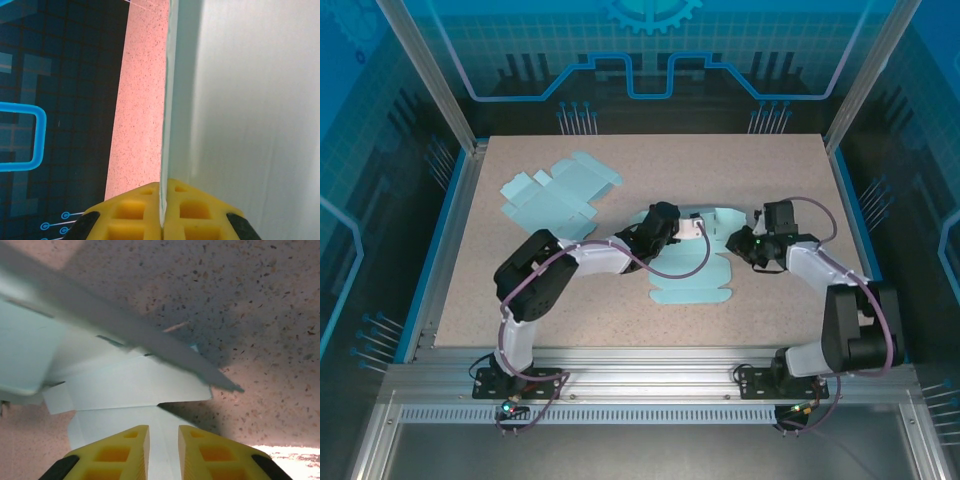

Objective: Fold the paper box

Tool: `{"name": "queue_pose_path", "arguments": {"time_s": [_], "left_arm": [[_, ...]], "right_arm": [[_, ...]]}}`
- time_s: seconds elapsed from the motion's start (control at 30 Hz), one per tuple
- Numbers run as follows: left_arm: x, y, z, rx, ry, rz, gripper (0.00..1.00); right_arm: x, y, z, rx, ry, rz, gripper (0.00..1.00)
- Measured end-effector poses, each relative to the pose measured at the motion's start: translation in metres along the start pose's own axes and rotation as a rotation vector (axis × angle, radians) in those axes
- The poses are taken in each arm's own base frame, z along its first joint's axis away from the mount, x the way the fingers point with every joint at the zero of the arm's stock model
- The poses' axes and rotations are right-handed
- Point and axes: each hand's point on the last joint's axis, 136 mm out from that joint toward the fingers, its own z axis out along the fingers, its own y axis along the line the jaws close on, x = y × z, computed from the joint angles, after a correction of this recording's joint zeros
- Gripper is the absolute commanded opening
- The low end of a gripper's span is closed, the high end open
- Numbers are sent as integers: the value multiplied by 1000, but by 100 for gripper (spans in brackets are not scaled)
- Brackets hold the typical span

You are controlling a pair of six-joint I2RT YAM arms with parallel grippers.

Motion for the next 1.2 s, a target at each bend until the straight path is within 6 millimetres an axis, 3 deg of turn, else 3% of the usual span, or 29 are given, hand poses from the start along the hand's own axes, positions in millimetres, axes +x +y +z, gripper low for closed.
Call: {"name": "queue_pose_path", "arguments": {"time_s": [0.33, 0.67, 0.83, 1.03, 1.2], "left_arm": [[-2, 6, -5, -19, -19, -8, 0], [-3, 6, -5, -22, -21, -9, 0], [-3, 6, -5, -22, -20, -9, 0], [1, 8, -5, -34, -2, 7, 0], [3, 9, -3, -42, 16, 18, 0]], "right_arm": [[-30, 5, 10, 34, -50, -30, 35], [-28, -9, 26, 79, -22, -25, 43], [-26, -10, 34, 65, -7, -21, 38], [-28, 0, 38, 4, -9, -12, 26], [-30, 9, 36, -35, -16, -14, 25]]}}
